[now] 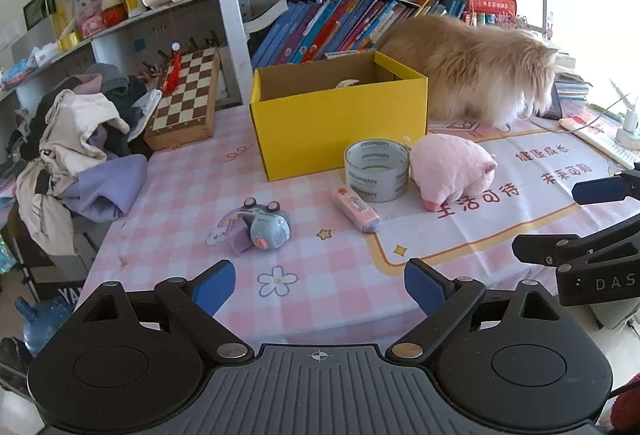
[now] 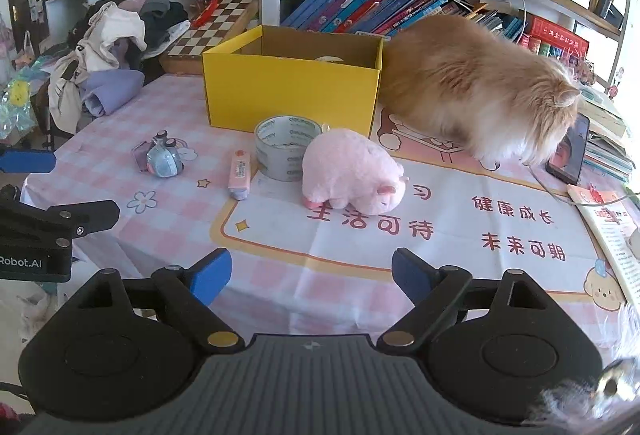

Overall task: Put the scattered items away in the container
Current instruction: 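Move both tools down toward the blue toy car and pink plush pig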

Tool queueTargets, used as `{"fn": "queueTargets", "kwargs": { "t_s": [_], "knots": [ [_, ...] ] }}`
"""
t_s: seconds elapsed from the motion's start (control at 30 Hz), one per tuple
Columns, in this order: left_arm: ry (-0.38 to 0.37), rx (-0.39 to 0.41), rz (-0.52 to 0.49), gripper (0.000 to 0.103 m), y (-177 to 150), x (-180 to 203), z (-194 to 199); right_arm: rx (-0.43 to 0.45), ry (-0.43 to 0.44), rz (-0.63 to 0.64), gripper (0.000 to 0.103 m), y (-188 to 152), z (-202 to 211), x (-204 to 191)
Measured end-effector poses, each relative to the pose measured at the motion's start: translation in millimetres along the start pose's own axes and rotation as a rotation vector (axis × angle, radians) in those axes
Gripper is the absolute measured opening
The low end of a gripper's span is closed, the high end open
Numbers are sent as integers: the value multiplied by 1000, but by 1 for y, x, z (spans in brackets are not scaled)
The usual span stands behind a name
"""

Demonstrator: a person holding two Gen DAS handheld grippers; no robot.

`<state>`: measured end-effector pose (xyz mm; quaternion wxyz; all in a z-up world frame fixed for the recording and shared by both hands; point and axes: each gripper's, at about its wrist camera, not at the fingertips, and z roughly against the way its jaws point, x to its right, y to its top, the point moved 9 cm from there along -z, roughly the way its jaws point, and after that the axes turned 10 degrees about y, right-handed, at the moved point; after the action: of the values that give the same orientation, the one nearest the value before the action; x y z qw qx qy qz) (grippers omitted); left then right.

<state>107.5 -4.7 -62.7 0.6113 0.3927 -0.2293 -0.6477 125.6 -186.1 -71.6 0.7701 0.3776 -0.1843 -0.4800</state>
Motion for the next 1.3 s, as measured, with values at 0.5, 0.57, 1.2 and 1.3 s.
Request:
{"fn": "queueTargets", "kwargs": {
  "t_s": [0.5,0.57,1.2,1.3],
  "knots": [
    [2,0,-3,94,1,-1,-5,-8,2,2,87,3,-6,0],
    [2,-3,-6,94,1,0,-6,-9,2,0,87,3,-7,1],
    [-10,-16,1,94,-1,-6,-14,-25,-8,-12,88,5,-13,-3],
    [-10,-23,4,94,-2,-8,-16,-32,-7,-13,88,6,-16,-4]
  ]
}}
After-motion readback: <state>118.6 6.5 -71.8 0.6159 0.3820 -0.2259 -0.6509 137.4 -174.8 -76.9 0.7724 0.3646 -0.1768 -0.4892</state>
